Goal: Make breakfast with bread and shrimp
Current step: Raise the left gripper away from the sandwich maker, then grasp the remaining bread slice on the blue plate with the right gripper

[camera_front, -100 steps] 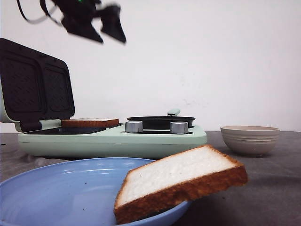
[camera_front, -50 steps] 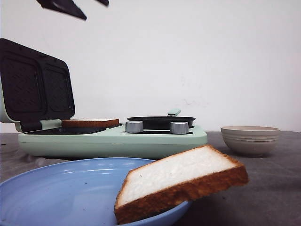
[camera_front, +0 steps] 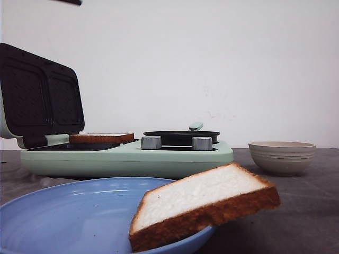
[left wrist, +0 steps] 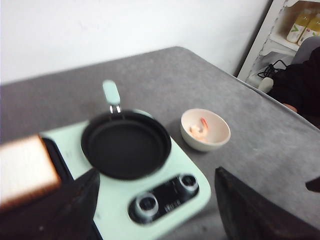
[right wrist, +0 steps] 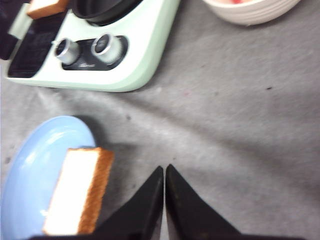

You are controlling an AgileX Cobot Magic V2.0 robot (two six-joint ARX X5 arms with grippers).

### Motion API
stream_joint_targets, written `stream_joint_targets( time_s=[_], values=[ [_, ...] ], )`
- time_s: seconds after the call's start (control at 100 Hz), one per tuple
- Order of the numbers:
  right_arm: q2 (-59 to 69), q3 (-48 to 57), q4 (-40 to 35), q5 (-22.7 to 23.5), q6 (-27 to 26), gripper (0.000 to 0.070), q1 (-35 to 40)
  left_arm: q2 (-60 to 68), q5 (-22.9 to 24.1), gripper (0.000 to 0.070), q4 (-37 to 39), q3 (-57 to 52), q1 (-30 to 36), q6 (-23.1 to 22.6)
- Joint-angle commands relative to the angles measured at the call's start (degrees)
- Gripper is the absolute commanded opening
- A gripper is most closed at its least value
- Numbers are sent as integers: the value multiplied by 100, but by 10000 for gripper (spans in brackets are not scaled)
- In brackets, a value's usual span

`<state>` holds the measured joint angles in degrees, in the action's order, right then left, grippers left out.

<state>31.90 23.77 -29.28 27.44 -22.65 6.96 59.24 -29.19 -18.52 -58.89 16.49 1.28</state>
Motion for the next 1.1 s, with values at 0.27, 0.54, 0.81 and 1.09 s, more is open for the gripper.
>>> stream_joint_targets(
  time_s=[0.27,0.54,0.81,1.09],
  values=[
    [529,76,0,697,-321,28,120,-1534,170,377,188,1738,-2,726],
    [1364,70,39,1255,-448,239,553,-2999,555,377,70,2824,-2,1178],
    [2026,66,682,1296,-765,239,1235,-4201,1165,383,-706,3259,-2,1147],
    [2889,66,1408,1270,-975,239,1786,-4363,1178,390,-911,3272,-2,1095]
  ],
)
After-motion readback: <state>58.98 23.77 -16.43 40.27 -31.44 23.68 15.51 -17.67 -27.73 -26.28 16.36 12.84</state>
